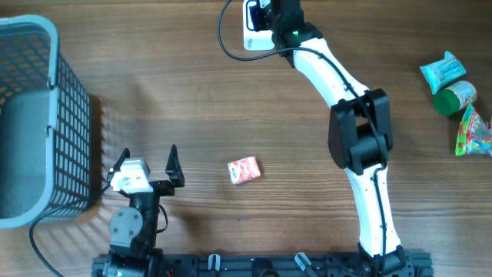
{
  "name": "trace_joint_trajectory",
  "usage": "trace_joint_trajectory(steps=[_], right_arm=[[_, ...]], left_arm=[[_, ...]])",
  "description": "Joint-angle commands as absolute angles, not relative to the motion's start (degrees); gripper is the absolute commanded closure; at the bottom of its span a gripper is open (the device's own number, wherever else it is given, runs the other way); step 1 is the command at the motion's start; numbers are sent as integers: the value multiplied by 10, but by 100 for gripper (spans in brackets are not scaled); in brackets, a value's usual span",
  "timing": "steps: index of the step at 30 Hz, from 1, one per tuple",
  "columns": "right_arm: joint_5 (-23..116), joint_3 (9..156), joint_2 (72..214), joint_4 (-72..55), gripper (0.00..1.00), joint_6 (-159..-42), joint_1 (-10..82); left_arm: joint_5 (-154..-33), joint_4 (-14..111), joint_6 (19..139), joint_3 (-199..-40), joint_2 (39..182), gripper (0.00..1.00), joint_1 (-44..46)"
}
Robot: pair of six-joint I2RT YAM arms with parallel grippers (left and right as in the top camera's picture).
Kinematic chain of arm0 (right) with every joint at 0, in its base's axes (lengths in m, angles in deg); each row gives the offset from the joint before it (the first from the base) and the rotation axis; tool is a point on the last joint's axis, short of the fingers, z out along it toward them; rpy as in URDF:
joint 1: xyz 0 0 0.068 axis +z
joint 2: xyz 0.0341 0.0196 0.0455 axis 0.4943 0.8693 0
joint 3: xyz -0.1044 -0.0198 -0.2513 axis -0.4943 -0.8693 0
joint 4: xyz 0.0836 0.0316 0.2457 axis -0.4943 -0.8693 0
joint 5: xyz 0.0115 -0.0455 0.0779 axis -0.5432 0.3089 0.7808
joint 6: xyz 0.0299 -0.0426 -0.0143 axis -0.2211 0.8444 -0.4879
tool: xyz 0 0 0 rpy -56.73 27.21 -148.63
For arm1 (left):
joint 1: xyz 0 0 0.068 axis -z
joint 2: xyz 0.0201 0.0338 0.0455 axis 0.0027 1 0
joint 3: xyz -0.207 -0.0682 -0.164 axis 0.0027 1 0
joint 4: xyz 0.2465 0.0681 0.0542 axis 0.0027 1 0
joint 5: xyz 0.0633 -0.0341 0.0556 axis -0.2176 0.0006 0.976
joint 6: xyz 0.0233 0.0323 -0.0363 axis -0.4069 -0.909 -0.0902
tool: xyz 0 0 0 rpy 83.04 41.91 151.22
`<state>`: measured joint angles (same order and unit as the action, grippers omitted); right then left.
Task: Scan the item barcode
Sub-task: 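Carry the Nescafe stick right and drop it at the right edge, then move the right gripper to the orange snack pack and grasp it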
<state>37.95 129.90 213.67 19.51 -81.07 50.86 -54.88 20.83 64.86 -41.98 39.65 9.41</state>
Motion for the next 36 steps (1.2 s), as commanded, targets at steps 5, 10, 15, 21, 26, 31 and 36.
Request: trace_joint_trajectory(steps=[5, 10, 15, 21, 26, 31, 36], right_arm=[[337, 1318, 2142, 159, 96, -822, 508], [249, 1399, 2094, -53, 96, -921, 492], [144, 1404, 1985, -313, 96, -1113, 407], [64, 1365, 1984, -515, 96, -1232, 274], [74, 1249, 1984, -524, 96, -1263, 175], [104, 1151, 1984, -427, 96, -1172, 140], [104, 1147, 1981, -374, 34, -1134, 140]], left_arm=[[-544, 209, 656, -418, 395, 0, 90], [-544, 209, 656, -418, 395, 0, 90], [-544, 209, 656, -418, 395, 0, 90], [-544, 209, 656, -418, 395, 0, 90], [-544, 209, 656, -418, 395, 0, 90], [-544, 209, 656, -418, 395, 0, 90], [-543, 209, 656, -418, 395, 0, 90]])
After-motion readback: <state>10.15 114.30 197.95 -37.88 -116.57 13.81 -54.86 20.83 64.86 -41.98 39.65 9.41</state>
